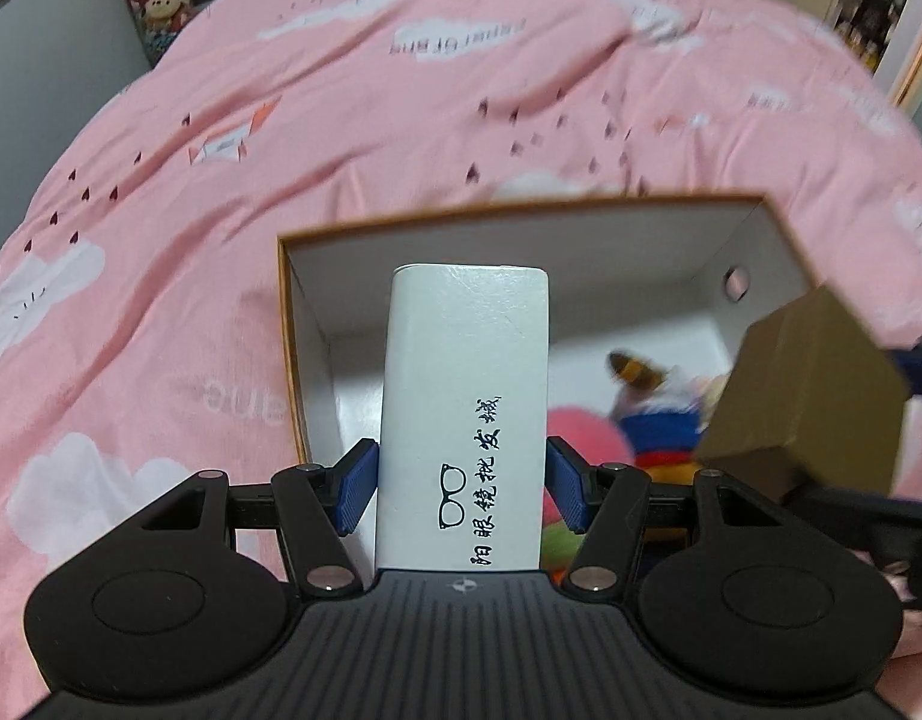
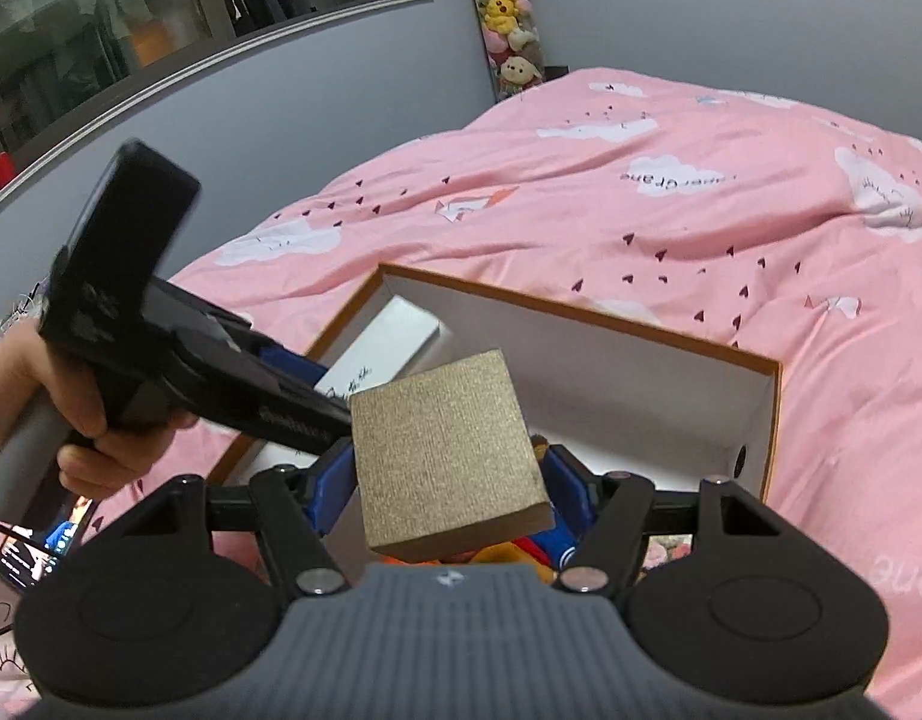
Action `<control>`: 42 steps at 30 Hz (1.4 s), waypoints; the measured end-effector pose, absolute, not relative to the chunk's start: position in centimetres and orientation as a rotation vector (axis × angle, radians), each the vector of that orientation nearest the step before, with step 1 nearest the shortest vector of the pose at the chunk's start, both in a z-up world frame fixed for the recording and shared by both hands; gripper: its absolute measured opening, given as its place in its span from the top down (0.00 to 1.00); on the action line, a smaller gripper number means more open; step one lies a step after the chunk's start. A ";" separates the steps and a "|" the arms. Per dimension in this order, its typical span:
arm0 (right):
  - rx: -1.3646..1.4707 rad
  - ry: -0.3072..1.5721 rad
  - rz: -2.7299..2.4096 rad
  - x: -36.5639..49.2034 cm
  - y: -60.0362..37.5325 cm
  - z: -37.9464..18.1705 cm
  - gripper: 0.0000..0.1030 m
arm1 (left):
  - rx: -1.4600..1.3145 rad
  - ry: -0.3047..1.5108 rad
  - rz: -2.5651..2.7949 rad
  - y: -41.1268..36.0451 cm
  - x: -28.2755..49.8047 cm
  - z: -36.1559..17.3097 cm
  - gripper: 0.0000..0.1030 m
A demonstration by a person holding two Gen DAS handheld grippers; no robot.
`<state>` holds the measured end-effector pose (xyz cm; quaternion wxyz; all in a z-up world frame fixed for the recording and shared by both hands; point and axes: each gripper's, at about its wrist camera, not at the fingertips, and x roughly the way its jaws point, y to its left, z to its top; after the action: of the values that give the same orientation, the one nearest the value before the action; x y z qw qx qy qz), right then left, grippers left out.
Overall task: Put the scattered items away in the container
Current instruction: 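Carry the glasses case and gold box over the box with both tools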
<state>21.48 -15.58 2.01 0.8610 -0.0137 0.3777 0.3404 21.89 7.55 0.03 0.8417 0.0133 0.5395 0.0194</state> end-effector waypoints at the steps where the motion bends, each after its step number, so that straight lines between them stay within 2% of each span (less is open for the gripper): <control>1: -0.029 0.797 0.716 21.6 -15.6 1.8 0.32 | 0.039 1.155 0.053 7.4 21.9 -0.5 0.33; 11: -0.013 0.833 0.717 22.6 -15.7 0.0 0.32 | 0.149 1.218 0.130 5.4 22.4 -3.5 0.32; 24: -0.011 0.850 0.707 22.9 -16.4 -0.4 0.32 | 0.235 1.266 0.135 4.8 22.6 -4.4 0.33; 28: -0.019 0.850 0.712 23.0 -16.1 -0.3 0.32 | 0.206 1.223 0.117 5.5 22.3 -3.5 0.34; 32: -0.061 0.847 0.719 23.6 -15.4 -0.1 0.33 | 0.158 1.101 0.096 6.7 20.8 -0.7 0.34; 33: -0.073 0.847 0.721 23.9 -15.1 0.0 0.33 | 0.141 1.073 0.105 7.2 20.4 0.0 0.38; 37: -0.141 0.858 0.733 26.0 -13.6 0.1 0.33 | 0.017 0.999 0.170 10.2 19.2 2.1 0.44; 42: -0.281 0.911 0.714 29.5 -10.9 -1.9 0.33 | -0.126 0.968 0.227 13.4 18.2 2.3 0.59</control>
<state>29.50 -10.93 -1.90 0.8278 -0.1322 0.4293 0.3362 18.17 13.42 2.34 0.8771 -0.0605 0.4638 0.1088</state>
